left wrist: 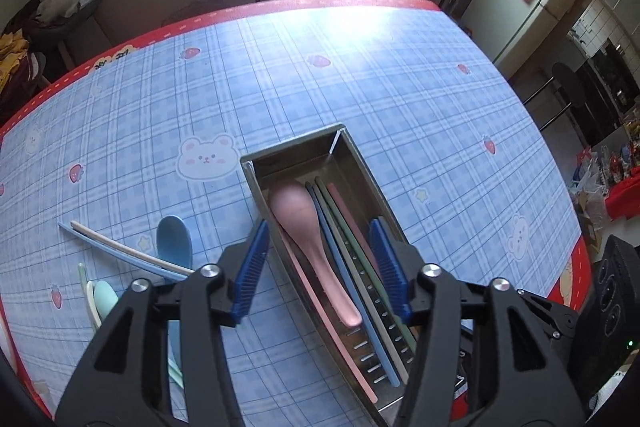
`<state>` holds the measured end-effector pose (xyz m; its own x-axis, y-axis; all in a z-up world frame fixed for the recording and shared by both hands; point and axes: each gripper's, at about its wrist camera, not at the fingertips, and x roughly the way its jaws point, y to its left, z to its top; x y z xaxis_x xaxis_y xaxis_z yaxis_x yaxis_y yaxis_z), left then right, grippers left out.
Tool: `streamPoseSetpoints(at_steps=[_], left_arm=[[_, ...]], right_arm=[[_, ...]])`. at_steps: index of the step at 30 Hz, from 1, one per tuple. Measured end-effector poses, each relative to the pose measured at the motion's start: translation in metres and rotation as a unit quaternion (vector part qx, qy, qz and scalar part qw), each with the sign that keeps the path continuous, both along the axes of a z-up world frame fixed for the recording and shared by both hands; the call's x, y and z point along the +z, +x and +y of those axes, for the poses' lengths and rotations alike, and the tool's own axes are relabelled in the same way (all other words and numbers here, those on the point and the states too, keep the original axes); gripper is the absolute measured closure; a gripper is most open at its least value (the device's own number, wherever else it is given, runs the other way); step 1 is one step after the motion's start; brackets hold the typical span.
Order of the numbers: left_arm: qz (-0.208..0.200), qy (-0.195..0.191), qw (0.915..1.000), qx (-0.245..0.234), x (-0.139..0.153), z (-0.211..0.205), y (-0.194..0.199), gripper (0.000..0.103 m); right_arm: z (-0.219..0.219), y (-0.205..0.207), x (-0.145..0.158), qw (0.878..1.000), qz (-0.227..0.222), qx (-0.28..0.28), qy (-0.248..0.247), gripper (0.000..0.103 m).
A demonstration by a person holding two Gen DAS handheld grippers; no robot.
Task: Organize utensils
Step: 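Lower the beige chopstick and pink spoon into the tray and open both tools, then grasp the mint spoon by its handle with the right tool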
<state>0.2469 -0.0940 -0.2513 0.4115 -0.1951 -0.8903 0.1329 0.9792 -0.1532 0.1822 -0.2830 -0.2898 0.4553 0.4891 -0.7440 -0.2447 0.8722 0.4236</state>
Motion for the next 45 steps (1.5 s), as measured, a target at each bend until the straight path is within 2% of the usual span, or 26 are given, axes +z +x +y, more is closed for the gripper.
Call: streamPoseSetpoints(at_steps=[1,2,5,7,11,15,17,21,28,31,32,33,37,42,45], left_arm=[[-0.010,-0.005,0.9999,0.006,0.006,0.006,-0.005,0.035],[-0.020,-0.009,0.9997,0.013,0.012,0.013,-0.010,0.027],[-0.045,-0.025,0.9980,0.038,0.026,0.037,-0.029,0.018],[-0.059,-0.034,0.9961,0.055,0.032,0.056,-0.044,0.018],[-0.084,-0.018,0.9927,0.085,0.037,0.094,-0.079,0.022],[-0.087,-0.033,0.9878,0.125,0.032,0.142,-0.117,0.025],[-0.084,-0.033,0.9857,0.143,0.026,0.162,-0.135,0.032],[-0.077,-0.040,0.9814,0.171,0.010,0.196,-0.167,0.034],[-0.063,-0.079,0.9732,0.207,-0.022,0.243,-0.196,0.046],[-0.056,-0.085,0.9740,0.203,-0.032,0.254,-0.197,0.056],[-0.052,-0.083,0.9761,0.194,-0.036,0.256,-0.196,0.066],[-0.047,-0.080,0.9784,0.185,-0.040,0.256,-0.196,0.070],[-0.041,-0.074,0.9851,0.150,-0.053,0.256,-0.193,0.071],[-0.032,-0.089,0.9867,0.133,-0.068,0.261,-0.180,0.071],[-0.026,-0.095,0.9880,0.119,-0.078,0.259,-0.172,0.071]], right_arm=[[-0.001,-0.002,0.002,1.000,-0.003,0.000,0.001,0.071],[-0.003,-0.004,0.003,1.000,-0.004,0.000,0.001,0.071],[-0.002,-0.011,0.008,1.000,-0.008,0.004,-0.003,0.071],[0.002,-0.017,0.010,1.000,-0.009,0.006,-0.008,0.071],[0.021,-0.023,0.012,1.000,-0.007,0.018,-0.017,0.071],[0.040,-0.032,0.017,0.999,-0.012,0.034,-0.033,0.071],[0.052,-0.036,0.018,0.998,-0.012,0.044,-0.043,0.071],[0.071,-0.041,0.023,0.996,-0.018,0.065,-0.058,0.071],[0.114,-0.038,0.029,0.990,-0.022,0.108,-0.086,0.071],[0.137,-0.033,0.026,0.986,-0.016,0.132,-0.100,0.071],[0.148,-0.029,0.024,0.985,-0.011,0.139,-0.105,0.071],[0.156,-0.027,0.021,0.983,-0.007,0.149,-0.108,0.071],[0.201,-0.014,0.011,0.974,-0.008,0.193,-0.116,0.071],[0.249,0.009,0.000,0.957,-0.006,0.261,-0.124,0.075],[0.266,0.026,-0.010,0.950,0.009,0.282,-0.134,0.078]])
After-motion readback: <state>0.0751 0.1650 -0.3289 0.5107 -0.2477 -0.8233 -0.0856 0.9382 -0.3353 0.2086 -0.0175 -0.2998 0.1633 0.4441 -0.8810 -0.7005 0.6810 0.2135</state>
